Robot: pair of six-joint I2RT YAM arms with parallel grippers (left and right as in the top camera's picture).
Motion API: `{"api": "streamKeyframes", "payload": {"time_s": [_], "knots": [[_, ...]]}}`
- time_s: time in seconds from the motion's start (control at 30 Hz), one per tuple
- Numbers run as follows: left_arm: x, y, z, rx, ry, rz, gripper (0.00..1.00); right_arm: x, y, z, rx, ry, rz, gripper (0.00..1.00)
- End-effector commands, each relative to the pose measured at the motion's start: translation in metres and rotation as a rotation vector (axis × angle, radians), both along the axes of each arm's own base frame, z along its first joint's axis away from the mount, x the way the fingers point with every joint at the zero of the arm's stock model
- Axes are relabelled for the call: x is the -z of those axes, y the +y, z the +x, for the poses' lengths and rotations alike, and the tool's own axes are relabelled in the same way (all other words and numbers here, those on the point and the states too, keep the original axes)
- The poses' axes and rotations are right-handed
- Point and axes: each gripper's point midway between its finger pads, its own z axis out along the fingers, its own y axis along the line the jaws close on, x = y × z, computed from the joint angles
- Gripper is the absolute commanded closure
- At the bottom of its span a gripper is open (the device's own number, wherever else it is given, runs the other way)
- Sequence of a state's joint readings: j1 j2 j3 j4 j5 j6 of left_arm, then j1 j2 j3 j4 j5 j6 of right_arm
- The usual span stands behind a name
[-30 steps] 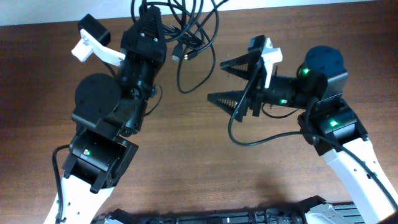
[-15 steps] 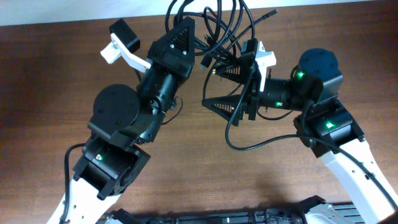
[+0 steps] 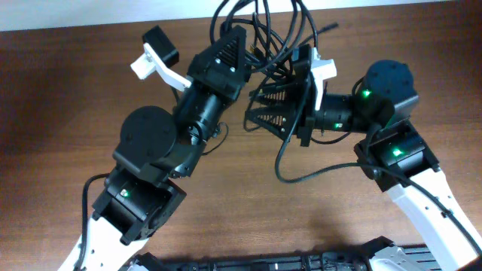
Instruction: Untangle cables
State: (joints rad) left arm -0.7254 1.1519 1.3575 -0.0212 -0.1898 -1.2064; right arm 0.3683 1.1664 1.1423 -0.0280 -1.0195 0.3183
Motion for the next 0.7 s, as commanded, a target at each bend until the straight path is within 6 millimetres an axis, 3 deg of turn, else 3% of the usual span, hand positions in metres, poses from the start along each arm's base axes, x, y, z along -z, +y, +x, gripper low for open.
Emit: {"api": "streamKeyframes", "payload": {"time_s": [0.0, 0.1, 0.2, 0.37, 0.43, 0.53, 0.63, 0.67], "knots": [[-0.0144, -0.0027, -0.0072, 0.027, -0.023, -0.033, 1.0, -0.0011, 0.0042, -0.0069, -0.035, 0.002, 0.003, 0.72], [-0.0138, -0.0038, -0.0077, 0.033, -0.021, -0.03, 1.0, -0.0019, 0.0042, -0.0068, -0.034, -0.003, 0.005, 0.8], [-0.0137, -0.0038, -0.0078, 0.034, -0.021, -0.03, 1.0, -0.0017, 0.0042, -0.0066, -0.034, -0.002, 0.005, 0.79], [-0.0138, -0.0048, -0.0084, 0.04, -0.022, -0.029, 1.0, -0.0016, 0.004, -0.0059, -0.03, -0.001, 0.004, 0.38], [-0.014, -0.0092, -0.0114, 0.071, -0.026, -0.025, 1.0, -0.0017, 0.0034, -0.0052, -0.027, -0.002, 0.004, 0.34], [-0.0139, -0.009, -0.0112, 0.069, -0.026, -0.024, 1.0, -0.0017, 0.0034, -0.0052, -0.027, -0.002, 0.004, 0.47], [-0.0142, -0.0089, -0.0112, 0.069, -0.027, -0.025, 1.0, -0.0016, 0.0034, -0.0052, -0.027, -0.002, 0.004, 0.79], [-0.0146, -0.0085, -0.011, 0.067, -0.028, -0.026, 1.0, -0.0016, 0.0034, -0.0052, -0.027, -0.001, 0.004, 0.96]]}}
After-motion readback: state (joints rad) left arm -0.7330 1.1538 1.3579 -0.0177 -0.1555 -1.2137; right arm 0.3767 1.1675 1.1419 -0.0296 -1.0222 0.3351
